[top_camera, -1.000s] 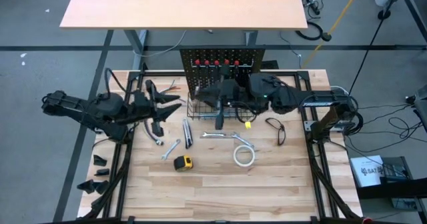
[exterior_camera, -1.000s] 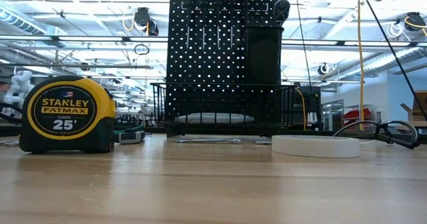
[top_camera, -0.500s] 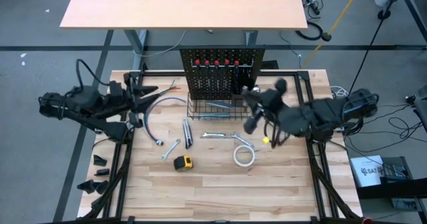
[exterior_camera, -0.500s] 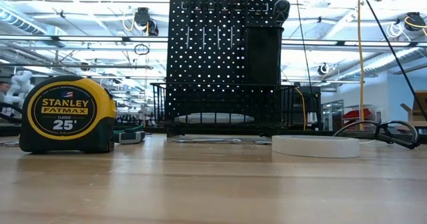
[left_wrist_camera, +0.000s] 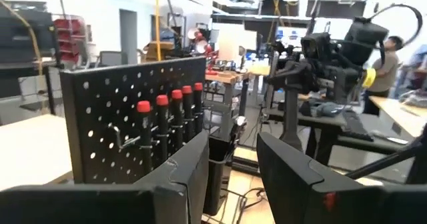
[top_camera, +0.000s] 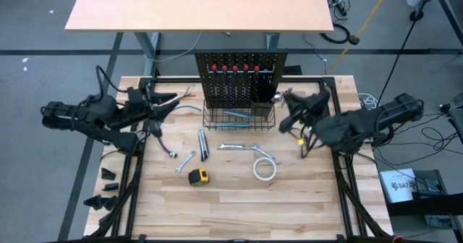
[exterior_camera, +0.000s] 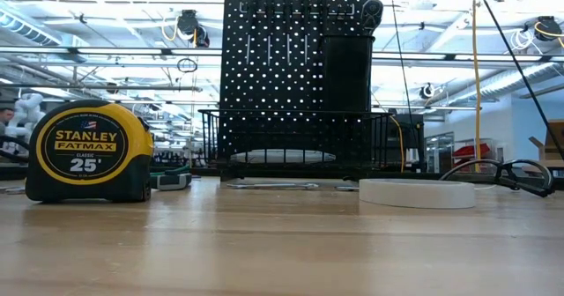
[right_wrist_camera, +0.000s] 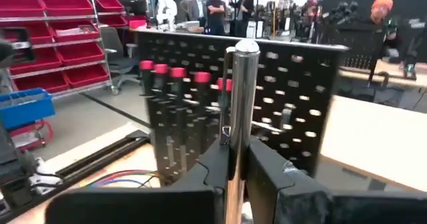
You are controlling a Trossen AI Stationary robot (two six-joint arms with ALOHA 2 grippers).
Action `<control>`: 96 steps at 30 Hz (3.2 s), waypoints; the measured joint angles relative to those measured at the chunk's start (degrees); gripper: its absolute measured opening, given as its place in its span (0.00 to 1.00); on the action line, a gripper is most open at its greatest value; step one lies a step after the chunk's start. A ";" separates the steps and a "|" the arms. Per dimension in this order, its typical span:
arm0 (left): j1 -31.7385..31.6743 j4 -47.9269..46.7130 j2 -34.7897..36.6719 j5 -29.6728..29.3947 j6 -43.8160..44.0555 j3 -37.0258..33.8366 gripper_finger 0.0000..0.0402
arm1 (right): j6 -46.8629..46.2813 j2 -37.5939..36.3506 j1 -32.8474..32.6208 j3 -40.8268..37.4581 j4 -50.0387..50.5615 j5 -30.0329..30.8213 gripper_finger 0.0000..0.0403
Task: Hang tools onto peg board
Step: Put the silver pen into the pegboard bin
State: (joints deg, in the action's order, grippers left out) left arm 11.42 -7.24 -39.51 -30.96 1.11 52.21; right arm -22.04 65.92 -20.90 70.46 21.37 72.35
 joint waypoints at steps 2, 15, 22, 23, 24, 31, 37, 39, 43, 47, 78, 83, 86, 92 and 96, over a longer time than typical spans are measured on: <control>-0.83 0.24 -1.40 0.00 0.10 0.00 0.32 | 3.20 -3.73 2.15 -3.53 -3.84 -2.92 0.05; -5.62 10.25 -9.47 0.04 0.96 -0.02 0.32 | 25.38 -18.01 22.01 -29.76 -48.11 -28.40 0.05; -7.35 11.03 -10.82 0.07 4.54 -0.02 0.32 | 21.60 -14.89 31.08 -30.04 -45.17 -38.86 0.05; -7.39 11.25 -10.88 0.07 4.56 -0.02 0.32 | 20.56 -14.53 32.13 -30.08 -44.82 -40.50 0.05; -7.39 11.34 -10.90 0.07 4.56 -0.02 0.32 | 19.98 -14.28 32.98 -30.08 -44.91 -42.14 0.05; -7.36 11.32 -10.93 0.07 4.59 -0.02 0.32 | 17.82 -12.67 37.11 -30.73 -46.23 -49.67 0.05; -7.32 11.30 -10.93 0.07 4.61 -0.02 0.32 | 13.76 -12.72 38.49 -35.00 -50.59 -52.18 0.05; -7.34 11.30 -10.93 0.07 4.59 -0.02 0.32 | 13.68 -12.87 38.57 -35.15 -51.00 -53.05 0.05; -7.34 11.27 -10.90 -0.22 4.56 -0.02 0.32 | 14.06 -12.86 39.48 -35.63 -50.27 -57.66 0.05; -7.33 11.26 -10.90 -0.44 4.39 -0.02 0.32 | 14.65 -13.03 41.56 -35.63 -48.12 -62.66 0.05; -7.34 11.43 -10.88 -0.59 4.61 -0.02 0.32 | 16.71 -9.98 47.23 -35.61 -44.20 -76.73 0.18; -7.33 11.47 -10.88 -0.59 4.59 -0.02 0.32 | 16.73 -9.98 47.25 -35.61 -44.20 -76.34 0.32; -7.34 11.47 -10.88 -0.59 4.59 -0.02 0.32 | 16.71 -9.98 47.25 -35.61 -44.20 -76.39 0.38; -7.33 11.47 -10.88 -0.60 4.58 -0.02 0.32 | 16.68 -10.00 47.21 -35.61 -44.20 -76.75 0.48; -7.34 11.47 -10.88 -0.60 4.59 -0.02 0.32 | 15.73 -10.00 47.21 -35.61 -44.17 -76.73 0.54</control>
State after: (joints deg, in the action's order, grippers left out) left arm 4.08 4.23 -50.39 -31.56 5.69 52.18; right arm -6.31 55.92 26.31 34.85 -22.80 -4.38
